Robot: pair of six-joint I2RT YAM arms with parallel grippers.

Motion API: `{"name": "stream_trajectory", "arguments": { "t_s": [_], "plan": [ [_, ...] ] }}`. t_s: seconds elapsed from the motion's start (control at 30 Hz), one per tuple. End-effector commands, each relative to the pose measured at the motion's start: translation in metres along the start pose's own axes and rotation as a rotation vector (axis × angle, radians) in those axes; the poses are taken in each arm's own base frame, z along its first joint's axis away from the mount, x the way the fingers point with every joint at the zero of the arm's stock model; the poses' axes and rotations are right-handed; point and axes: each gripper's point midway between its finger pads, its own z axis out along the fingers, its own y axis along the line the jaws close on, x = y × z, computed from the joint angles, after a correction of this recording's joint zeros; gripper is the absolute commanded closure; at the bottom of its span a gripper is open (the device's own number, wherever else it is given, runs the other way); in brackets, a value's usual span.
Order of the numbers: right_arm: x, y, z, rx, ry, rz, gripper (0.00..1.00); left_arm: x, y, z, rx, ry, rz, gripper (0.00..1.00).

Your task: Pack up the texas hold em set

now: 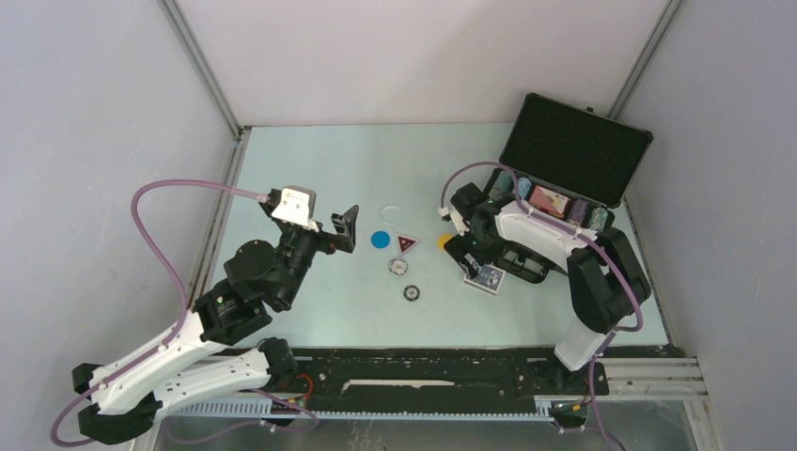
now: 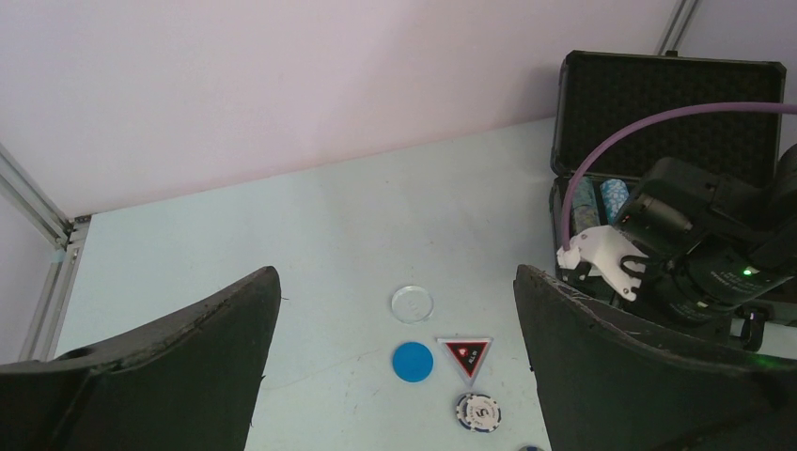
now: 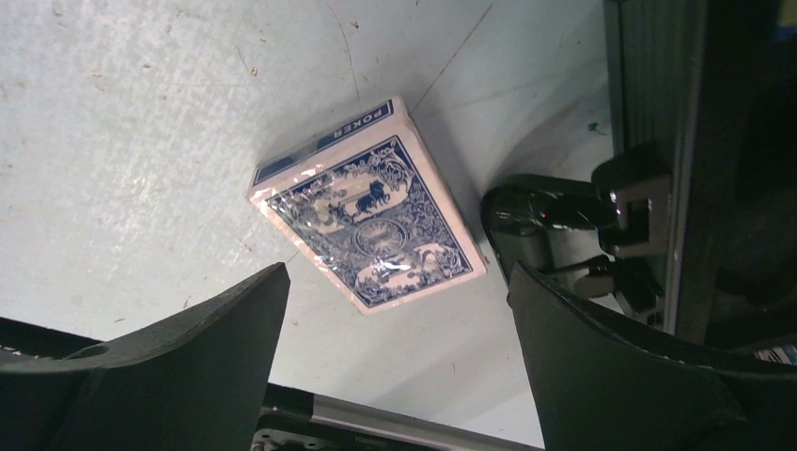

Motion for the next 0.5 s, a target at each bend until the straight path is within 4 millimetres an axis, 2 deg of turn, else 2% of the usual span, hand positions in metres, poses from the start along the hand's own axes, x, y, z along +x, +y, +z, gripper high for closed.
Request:
{"name": "stream_trajectory", "arguments": {
  "t_s": [0.0,0.47],
  "plan": [
    [0.000,0.003,-0.022,0.003,-0.054,0.010,0.02,0.005,0.003,0.002,-0.022,-0.004,0.002,0.00],
    [0.008,0.011,0.006,0.036,0.039,-0.101,0.02,0.005,0.004,0.003,-0.031,-0.002,0.010,0.00]
  ]
}}
